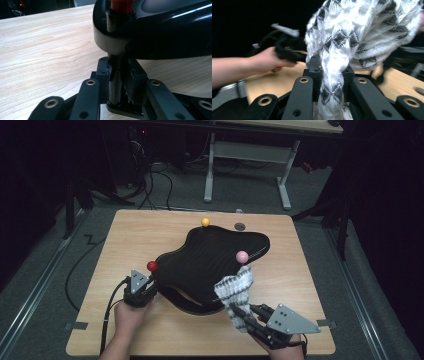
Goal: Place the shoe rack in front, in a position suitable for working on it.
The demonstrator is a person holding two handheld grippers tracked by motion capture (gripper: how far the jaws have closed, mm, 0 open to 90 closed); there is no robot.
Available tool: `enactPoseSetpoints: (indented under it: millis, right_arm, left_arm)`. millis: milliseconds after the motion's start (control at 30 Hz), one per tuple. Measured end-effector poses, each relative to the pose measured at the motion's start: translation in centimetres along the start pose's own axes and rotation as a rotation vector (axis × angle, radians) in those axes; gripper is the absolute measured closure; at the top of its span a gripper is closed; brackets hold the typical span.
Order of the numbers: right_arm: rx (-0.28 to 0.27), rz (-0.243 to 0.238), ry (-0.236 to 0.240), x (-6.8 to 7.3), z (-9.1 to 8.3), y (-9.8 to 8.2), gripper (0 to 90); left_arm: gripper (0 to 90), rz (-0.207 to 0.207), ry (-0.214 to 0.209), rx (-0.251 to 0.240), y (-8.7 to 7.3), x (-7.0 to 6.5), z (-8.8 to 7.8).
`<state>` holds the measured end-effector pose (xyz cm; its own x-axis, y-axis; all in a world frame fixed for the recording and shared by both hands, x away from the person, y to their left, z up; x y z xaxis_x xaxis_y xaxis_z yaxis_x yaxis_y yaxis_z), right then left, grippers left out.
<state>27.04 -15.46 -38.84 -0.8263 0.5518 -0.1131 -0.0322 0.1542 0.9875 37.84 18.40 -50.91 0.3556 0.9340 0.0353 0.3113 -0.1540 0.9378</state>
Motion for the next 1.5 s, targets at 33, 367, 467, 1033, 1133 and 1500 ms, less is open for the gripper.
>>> enactPoseSetpoints:
  millis: [33,367,467,1033,1133,1500]
  right_arm:
    - [0.002,-0.016,0.030,0.7,0.1,0.1,78.7]
    - [0.001,-0.056,0.066,2.5,0.7,0.7,78.6]
    - [-0.056,-0.043,-0.021,0.6,-0.6,1.8,78.6]
    - [0.030,-0.107,-0.293,-6.9,2.9,0.0,78.9]
    - [0.044,-0.105,-0.297,-7.2,3.1,0.1,79.1]
    - [-0.013,-0.146,-0.164,-2.3,0.1,1.2,79.1]
  left_arm:
    - [74.5,-0.001,0.000,0.000,0.0,0.0,0.0]
    - [74.5,0.001,0.001,0.000,0.0,0.0,0.0]
    - [74.5,0.002,0.000,-0.001,0.0,0.0,-0.1]
    - [74.5,0.008,-0.005,-0.003,-0.2,-0.1,-0.4]
    - [74.5,0.007,-0.005,-0.002,-0.2,-0.2,-0.4]
    - [74.5,0.005,-0.006,-0.001,-0.2,-0.2,-0.4]
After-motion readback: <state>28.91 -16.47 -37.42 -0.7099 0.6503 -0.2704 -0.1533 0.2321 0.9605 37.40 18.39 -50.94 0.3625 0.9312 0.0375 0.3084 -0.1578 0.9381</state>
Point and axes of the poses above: each handheld gripper's, and its own axes: z roughly forward along the jaws, y roughly out of its top, x roughly to its left, the point moved 4 cm from there along z, roughly forward along the jaws, and after that the axes turned 5 degrees about -x, right-handed, at the moved point
